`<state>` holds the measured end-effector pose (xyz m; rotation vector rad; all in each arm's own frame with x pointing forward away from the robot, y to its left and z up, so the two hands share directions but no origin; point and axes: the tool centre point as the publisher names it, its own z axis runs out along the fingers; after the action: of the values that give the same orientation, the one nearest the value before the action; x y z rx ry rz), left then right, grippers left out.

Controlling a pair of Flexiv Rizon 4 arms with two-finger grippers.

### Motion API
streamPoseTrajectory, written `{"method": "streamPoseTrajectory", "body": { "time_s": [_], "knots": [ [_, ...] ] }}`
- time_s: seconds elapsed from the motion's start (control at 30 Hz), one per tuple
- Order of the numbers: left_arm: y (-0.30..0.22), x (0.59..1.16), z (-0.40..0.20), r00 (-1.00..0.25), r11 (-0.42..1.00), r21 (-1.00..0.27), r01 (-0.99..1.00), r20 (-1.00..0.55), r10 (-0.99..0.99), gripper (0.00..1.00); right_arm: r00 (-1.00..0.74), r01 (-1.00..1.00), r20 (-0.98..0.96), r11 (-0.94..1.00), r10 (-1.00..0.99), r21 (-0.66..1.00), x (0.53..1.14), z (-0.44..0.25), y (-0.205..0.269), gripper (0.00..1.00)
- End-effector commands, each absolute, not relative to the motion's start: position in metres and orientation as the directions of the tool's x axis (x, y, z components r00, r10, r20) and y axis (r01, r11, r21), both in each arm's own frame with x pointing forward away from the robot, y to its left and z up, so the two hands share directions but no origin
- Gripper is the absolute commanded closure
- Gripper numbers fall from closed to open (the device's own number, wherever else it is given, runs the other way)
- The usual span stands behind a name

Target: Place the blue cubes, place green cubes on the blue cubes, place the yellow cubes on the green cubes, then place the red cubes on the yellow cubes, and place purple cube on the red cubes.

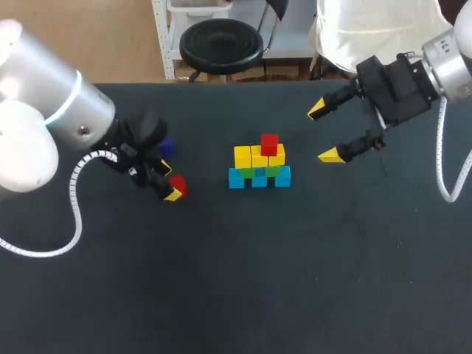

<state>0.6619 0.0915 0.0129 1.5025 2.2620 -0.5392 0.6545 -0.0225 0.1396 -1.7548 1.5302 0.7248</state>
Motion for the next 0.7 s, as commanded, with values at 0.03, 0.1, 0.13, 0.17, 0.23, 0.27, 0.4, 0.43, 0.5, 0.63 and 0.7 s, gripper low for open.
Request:
{"method": "streamPoseTrajectory", "body": {
  "time_s": [0.03,0.1,0.13,0.17,0.23,0.27,0.4,0.43,0.5,0.63,0.7],
  "knots": [
    [0.0912,0.6589,0.0109,-0.364,0.36,-0.11,0.926,-0.507,0.781,0.24,0.151,-0.988,-0.784,-0.069,-0.602,-0.137,0.6548,0.1392,-0.0226,0.0],
    [0.0899,0.6589,0.01,-0.364,0.359,-0.112,0.926,-0.508,0.781,0.29,0.151,-0.988,-0.784,-0.069,-0.602,-0.137,0.6548,0.1392,-0.0226,0.0],
    [0.0895,0.6591,0.0097,-0.365,0.36,-0.113,0.926,-0.508,0.78,0.31,0.151,-0.988,-0.784,-0.069,-0.602,-0.137,0.6548,0.1392,-0.0226,0.0],
    [0.0891,0.6592,0.0094,-0.365,0.36,-0.113,0.926,-0.508,0.78,0.32,0.151,-0.988,-0.784,-0.069,-0.602,-0.137,0.6548,0.1392,-0.0226,0.0],
    [0.0884,0.6593,0.0081,-0.367,0.361,-0.115,0.926,-0.508,0.779,0.36,0.151,-0.988,-0.784,-0.069,-0.602,-0.137,0.6548,0.1392,-0.0226,0.0],
    [0.0883,0.6594,0.0077,-0.368,0.361,-0.115,0.925,-0.508,0.779,0.38,0.151,-0.988,-0.784,-0.069,-0.602,-0.137,0.6548,0.1392,-0.0226,0.0],
    [0.0877,0.66,0.0064,-0.367,0.36,-0.116,0.926,-0.506,0.781,0.44,0.151,-0.988,-0.784,-0.069,-0.602,-0.137,0.6548,0.1392,-0.0226,0.0],
    [0.0876,0.66,0.0059,-0.367,0.36,-0.117,0.926,-0.506,0.781,0.45,0.151,-0.988,-0.784,-0.069,-0.602,-0.137,0.6548,0.1392,-0.0226,0.0],
    [0.0871,0.66,0.0051,-0.367,0.36,-0.117,0.926,-0.506,0.78,0.46,0.151,-0.988,-0.784,-0.069,-0.602,-0.137,0.6548,0.1392,-0.0226,0.0],
    [0.0859,0.6603,0.0036,-0.366,0.358,-0.118,0.926,-0.505,0.781,0.43,0.151,-0.988,-0.784,-0.069,-0.602,-0.137,0.6548,0.1392,-0.0226,0.0],
    [0.0853,0.6606,0.0031,-0.366,0.358,-0.118,0.926,-0.505,0.781,0.35,0.151,-0.988,-0.784,-0.069,-0.602,-0.137,0.6548,0.1392,-0.0226,0.0]
  ]
}}
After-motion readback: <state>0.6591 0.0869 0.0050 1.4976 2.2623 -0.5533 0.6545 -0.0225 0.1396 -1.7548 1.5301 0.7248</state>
